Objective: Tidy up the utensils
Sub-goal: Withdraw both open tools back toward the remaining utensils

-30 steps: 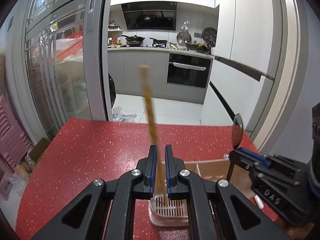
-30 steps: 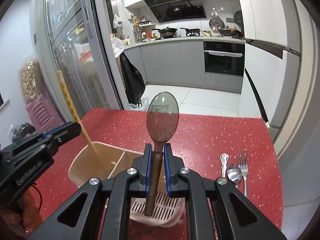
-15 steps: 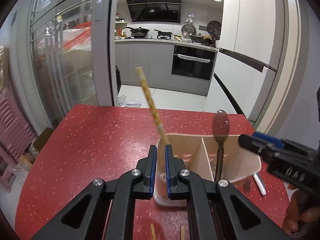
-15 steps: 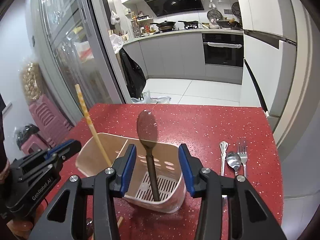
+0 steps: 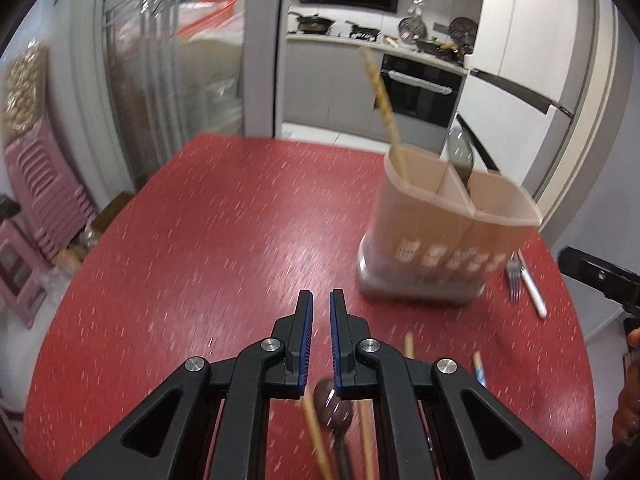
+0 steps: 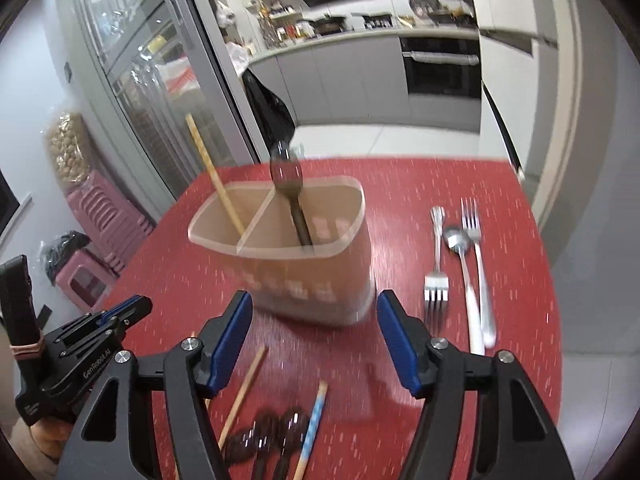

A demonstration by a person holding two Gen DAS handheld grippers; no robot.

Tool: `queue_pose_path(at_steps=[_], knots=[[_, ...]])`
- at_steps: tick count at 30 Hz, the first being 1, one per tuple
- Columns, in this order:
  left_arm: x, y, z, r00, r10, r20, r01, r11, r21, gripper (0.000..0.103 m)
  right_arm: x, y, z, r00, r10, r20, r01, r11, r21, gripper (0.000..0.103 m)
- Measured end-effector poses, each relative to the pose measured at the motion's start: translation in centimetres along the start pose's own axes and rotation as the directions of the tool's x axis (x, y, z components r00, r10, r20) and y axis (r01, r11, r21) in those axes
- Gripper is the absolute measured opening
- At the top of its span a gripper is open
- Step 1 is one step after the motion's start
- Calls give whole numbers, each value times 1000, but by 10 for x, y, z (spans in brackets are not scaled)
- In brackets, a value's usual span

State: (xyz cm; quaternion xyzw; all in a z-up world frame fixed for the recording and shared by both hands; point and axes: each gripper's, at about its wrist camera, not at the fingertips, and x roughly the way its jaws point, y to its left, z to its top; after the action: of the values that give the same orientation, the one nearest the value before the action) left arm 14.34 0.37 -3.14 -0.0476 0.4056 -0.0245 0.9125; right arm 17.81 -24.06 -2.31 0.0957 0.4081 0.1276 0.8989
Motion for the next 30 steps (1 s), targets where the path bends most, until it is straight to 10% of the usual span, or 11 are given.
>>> queue_pose_path(at_steps=[9,10,11,30], knots=[[2,15,-53,996,12,-85,-13,1000,-15,32,9,-10,-60,986,-24,-165,35,998,60,68],[2,17,-57,996,10,-90,-13,1000,-25,46,9,-10,-65,984,-23,-177,35,997,63,68],[1,18,-59,996,14,-92,-17,999,-32,103,10,-9,-68,982,-22,-187,35,997,65,68],[66,34,-101,976,117,-186,-125,991,-36,103,30,-3,-104,953,-75,-292,104,991,83,68]])
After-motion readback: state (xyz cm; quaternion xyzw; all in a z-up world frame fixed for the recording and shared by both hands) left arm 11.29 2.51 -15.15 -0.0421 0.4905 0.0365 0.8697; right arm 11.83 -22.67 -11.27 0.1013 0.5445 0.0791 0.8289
